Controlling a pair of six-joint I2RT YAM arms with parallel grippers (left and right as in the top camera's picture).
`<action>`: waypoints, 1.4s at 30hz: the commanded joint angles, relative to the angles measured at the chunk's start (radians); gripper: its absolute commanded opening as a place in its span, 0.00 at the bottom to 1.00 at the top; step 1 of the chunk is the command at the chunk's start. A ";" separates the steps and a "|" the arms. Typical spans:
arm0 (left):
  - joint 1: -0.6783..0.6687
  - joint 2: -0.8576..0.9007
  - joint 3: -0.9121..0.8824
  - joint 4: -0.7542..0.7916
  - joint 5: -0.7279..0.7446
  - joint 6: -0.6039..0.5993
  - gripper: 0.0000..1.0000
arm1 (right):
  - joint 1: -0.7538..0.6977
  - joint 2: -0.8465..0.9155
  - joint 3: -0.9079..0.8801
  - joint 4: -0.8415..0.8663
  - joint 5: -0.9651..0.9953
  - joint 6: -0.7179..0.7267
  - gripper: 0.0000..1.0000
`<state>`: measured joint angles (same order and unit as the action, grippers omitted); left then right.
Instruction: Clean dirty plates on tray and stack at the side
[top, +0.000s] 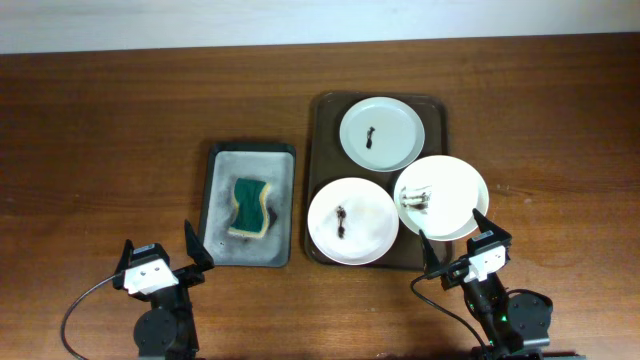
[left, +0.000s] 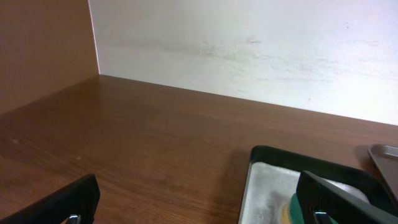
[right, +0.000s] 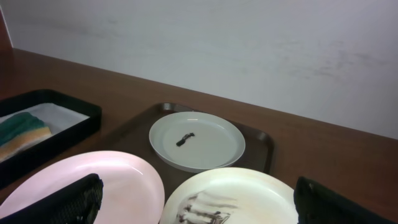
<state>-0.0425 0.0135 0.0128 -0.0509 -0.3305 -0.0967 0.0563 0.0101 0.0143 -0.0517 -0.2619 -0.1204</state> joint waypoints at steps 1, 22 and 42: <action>0.005 -0.008 -0.003 -0.002 -0.017 0.016 0.99 | 0.010 -0.006 -0.009 0.000 0.005 0.001 0.99; 0.005 -0.008 -0.003 -0.002 -0.017 0.016 0.99 | 0.010 -0.006 -0.009 0.000 0.005 0.001 0.99; 0.004 -0.008 -0.003 -0.003 0.029 0.016 1.00 | 0.010 -0.006 -0.009 0.000 0.005 0.001 0.99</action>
<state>-0.0425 0.0135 0.0128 -0.0509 -0.3290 -0.0967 0.0563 0.0101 0.0143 -0.0521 -0.2619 -0.1200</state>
